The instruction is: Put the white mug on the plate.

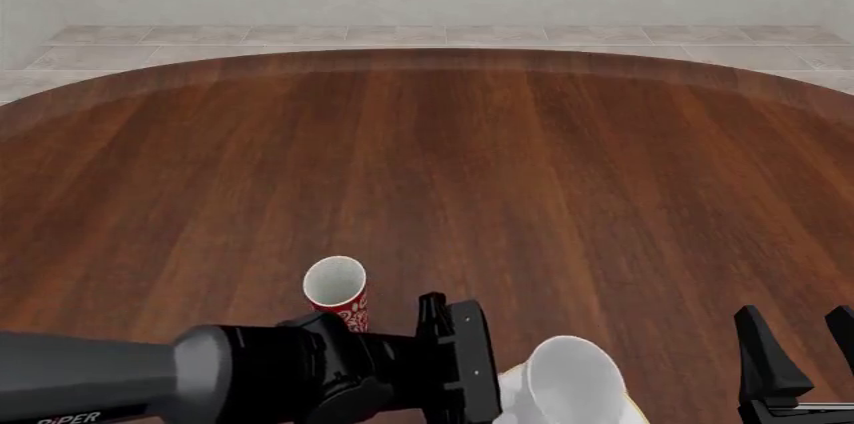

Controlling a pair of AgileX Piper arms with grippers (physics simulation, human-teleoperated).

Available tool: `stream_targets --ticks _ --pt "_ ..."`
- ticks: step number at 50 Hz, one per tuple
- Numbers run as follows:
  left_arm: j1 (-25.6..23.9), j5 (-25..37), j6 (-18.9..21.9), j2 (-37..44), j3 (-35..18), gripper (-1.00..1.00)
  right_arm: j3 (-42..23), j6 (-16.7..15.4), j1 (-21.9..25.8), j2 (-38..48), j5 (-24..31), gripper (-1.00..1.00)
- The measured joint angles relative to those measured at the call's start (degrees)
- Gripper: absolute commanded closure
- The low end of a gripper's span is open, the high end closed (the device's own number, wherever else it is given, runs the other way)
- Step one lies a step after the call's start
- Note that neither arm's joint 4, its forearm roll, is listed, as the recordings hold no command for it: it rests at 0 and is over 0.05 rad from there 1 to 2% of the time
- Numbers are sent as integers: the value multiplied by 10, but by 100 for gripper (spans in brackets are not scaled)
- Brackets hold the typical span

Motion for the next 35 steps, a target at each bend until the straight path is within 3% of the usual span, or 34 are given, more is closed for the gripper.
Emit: stream_targets --ticks 35 --pt "2 22 10 -16 -3 -100 0 0 0 0 0 -100"
